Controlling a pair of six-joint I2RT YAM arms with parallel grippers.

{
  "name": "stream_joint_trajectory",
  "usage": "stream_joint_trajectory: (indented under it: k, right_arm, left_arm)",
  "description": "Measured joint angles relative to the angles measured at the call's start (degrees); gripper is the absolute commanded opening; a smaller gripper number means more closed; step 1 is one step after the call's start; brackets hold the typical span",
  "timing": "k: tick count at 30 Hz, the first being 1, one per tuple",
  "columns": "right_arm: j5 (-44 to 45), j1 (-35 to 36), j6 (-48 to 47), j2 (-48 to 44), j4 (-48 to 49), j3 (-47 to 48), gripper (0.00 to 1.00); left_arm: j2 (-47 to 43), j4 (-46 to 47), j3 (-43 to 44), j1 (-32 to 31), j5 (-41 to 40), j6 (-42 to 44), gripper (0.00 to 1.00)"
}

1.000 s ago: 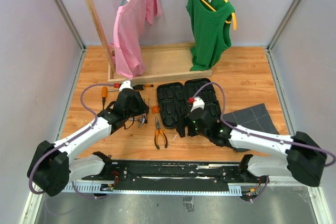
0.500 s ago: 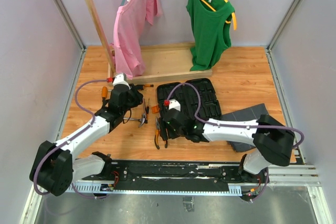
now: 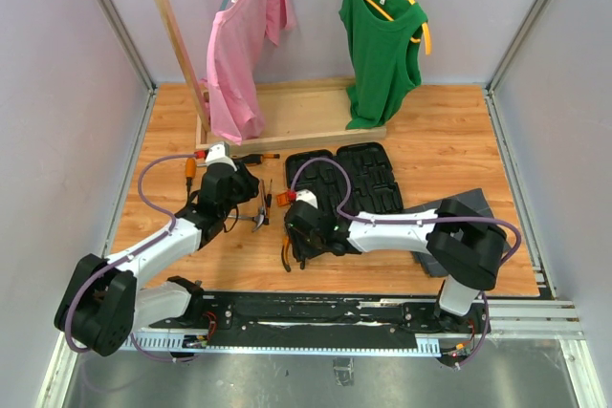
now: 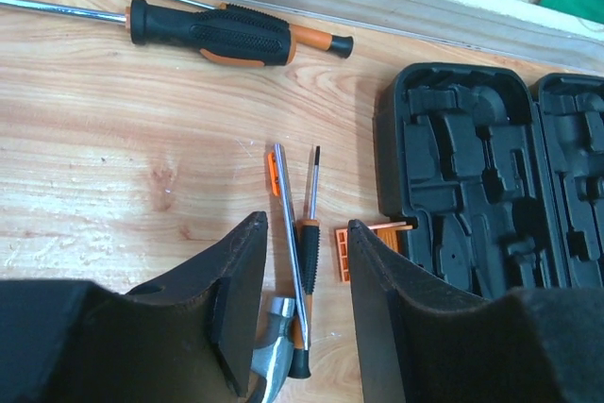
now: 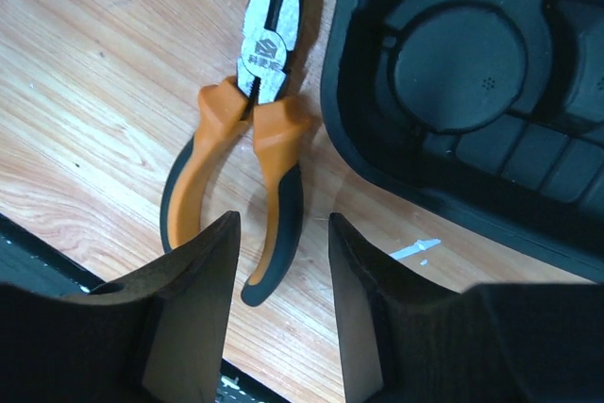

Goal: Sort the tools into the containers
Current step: Pick up the pliers at the center of the board.

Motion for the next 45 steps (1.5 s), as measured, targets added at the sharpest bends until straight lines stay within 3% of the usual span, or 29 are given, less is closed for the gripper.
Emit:
stream_joint_trajectory:
  k: [12,22,27,36,45]
  right_arm:
    - [3.54,1.55,-1.4,2.45,-4.31,3.06,0.14]
    - [3.04,1.57,-4.09,1.55,-4.63,2.67,0.02]
    - [1.18,1.57,-5.75,-2.54,-4.72,0.98,0.01]
    - [-0.66,0.61,-11.02,-15.17,-4.04,-0.79,0.01]
    - [0.22,-11.65,-13.62,-24.28,-3.65,-2.75,0.01]
  left_arm:
    - [0.9,0.76,0.0,0.17,-1.14,0.33,0.5]
    - [1.57,0.68,0.0,0.17,-1.86,0.33,0.56]
    - [-1.75,0.33,-0.66,0.17,-3.28,0.35,0.59]
    - [-17.97,-0.68,-4.66,0.17,-11.08,0.22,0.66]
    - [-12.24,-0.22,-1.14,0.22,-12.02,-0.15,0.66]
